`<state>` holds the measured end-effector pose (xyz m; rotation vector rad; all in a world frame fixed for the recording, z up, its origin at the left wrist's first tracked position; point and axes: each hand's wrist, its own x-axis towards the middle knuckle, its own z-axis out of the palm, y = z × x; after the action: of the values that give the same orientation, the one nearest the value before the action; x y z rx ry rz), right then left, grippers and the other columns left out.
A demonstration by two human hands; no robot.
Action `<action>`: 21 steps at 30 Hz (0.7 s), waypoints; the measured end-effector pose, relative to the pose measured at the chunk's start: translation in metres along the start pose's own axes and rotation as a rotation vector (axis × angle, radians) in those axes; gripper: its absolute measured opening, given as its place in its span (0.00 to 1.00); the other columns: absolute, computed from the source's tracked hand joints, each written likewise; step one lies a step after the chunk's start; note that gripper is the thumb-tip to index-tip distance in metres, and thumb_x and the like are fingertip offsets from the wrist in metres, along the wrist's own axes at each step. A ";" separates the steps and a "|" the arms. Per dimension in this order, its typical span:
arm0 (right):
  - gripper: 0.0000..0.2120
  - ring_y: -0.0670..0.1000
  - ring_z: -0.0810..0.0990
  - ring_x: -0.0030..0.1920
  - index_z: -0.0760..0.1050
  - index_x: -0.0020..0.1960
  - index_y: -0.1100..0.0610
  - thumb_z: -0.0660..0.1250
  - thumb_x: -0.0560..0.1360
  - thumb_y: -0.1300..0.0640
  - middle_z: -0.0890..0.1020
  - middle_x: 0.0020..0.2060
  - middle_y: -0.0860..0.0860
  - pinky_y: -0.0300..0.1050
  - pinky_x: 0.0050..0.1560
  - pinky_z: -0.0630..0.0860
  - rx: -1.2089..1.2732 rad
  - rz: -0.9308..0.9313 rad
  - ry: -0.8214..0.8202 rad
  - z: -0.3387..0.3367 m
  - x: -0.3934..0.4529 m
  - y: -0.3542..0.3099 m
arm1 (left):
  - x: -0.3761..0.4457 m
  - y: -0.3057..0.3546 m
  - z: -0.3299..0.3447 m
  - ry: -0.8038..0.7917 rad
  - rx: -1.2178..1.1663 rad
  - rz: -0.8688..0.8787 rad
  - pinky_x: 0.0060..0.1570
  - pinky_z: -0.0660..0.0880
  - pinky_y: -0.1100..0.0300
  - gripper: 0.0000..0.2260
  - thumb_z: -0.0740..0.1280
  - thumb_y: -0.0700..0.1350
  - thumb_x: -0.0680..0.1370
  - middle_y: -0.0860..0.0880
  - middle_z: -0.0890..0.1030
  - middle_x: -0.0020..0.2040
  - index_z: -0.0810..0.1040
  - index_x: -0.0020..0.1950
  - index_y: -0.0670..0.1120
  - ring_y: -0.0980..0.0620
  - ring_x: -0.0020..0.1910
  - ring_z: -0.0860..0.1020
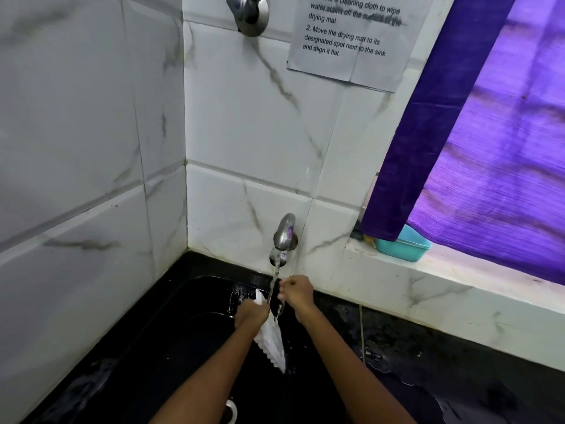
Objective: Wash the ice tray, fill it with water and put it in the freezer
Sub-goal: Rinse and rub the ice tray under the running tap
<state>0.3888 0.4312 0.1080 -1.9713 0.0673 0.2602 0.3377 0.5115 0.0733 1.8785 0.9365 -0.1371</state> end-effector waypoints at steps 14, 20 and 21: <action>0.30 0.59 0.70 0.67 0.59 0.70 0.64 0.63 0.75 0.49 0.69 0.68 0.59 0.47 0.64 0.68 -0.147 -0.022 0.057 0.041 0.017 -0.052 | -0.004 -0.018 -0.015 0.086 0.171 0.142 0.57 0.74 0.56 0.19 0.60 0.53 0.80 0.42 0.78 0.62 0.72 0.63 0.40 0.44 0.61 0.77; 0.23 0.59 0.77 0.57 0.75 0.53 0.64 0.60 0.75 0.43 0.80 0.56 0.61 0.44 0.53 0.73 -0.380 -0.057 0.037 0.024 0.040 -0.037 | -0.002 -0.025 -0.016 0.059 0.181 0.198 0.54 0.74 0.58 0.18 0.62 0.54 0.79 0.44 0.79 0.59 0.74 0.59 0.41 0.45 0.59 0.78; 0.20 0.59 0.78 0.56 0.76 0.49 0.62 0.61 0.75 0.44 0.81 0.54 0.60 0.42 0.49 0.71 -0.397 -0.080 0.018 0.021 0.042 -0.039 | -0.001 -0.024 -0.015 0.050 0.182 0.206 0.54 0.74 0.58 0.17 0.63 0.55 0.78 0.44 0.79 0.59 0.75 0.57 0.42 0.45 0.59 0.78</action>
<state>0.4328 0.4688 0.1259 -2.3647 -0.0563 0.2146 0.3165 0.5284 0.0636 2.1433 0.7787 -0.0521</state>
